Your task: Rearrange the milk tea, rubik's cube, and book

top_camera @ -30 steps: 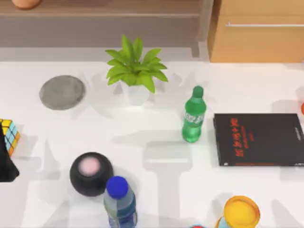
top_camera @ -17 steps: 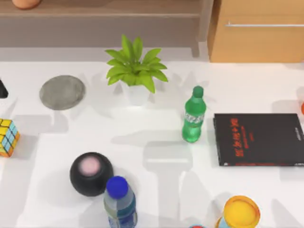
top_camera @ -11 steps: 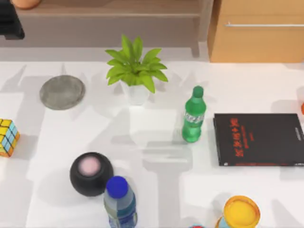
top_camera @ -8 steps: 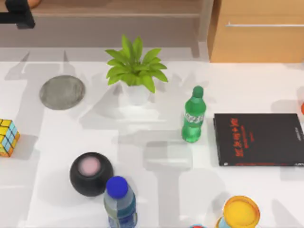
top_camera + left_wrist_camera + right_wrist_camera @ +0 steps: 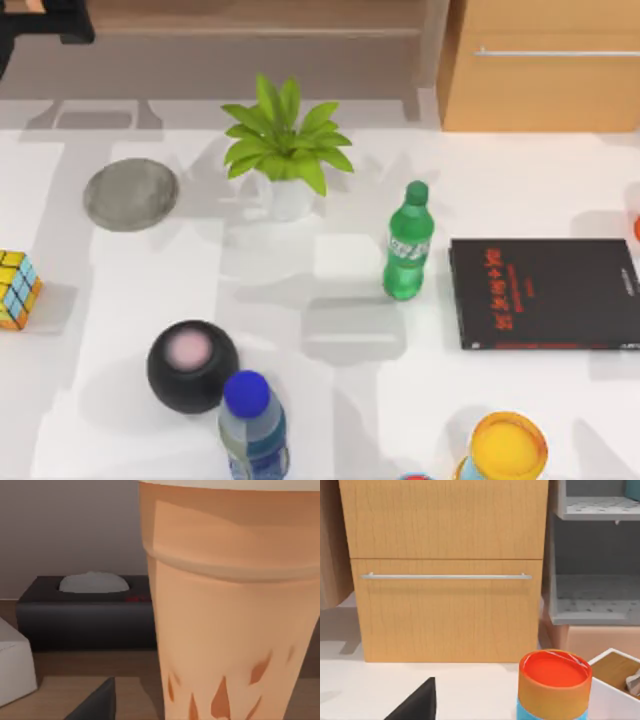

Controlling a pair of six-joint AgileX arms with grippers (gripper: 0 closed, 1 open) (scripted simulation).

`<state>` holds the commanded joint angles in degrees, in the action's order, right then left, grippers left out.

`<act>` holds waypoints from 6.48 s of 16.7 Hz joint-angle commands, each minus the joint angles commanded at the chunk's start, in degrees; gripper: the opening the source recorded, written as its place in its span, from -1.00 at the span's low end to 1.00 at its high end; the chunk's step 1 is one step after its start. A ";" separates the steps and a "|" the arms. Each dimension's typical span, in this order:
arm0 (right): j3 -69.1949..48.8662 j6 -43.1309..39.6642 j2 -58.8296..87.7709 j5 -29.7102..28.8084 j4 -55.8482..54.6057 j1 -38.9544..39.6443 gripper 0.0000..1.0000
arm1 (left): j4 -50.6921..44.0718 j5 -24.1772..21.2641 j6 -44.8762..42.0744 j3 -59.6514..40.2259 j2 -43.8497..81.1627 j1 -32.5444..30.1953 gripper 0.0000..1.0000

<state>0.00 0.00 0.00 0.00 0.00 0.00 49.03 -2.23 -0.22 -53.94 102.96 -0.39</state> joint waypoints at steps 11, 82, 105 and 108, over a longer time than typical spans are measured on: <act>0.00 0.00 0.00 0.00 0.00 0.00 1.00 | -3.73 0.10 0.05 -13.22 9.44 -0.24 1.00; 0.00 0.00 0.00 0.00 0.00 0.00 1.00 | 28.92 11.23 -0.13 14.87 14.14 -11.07 -1.00; 0.00 0.00 0.00 0.00 0.00 0.00 1.00 | 35.27 11.31 0.00 14.95 20.57 -11.25 0.81; 0.00 0.00 0.00 0.00 0.00 0.00 1.00 | 35.27 11.31 0.00 14.95 20.57 -11.25 1.00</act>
<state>0.00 0.00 0.00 0.00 0.00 0.00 84.30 9.09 -0.22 -38.99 123.53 -11.64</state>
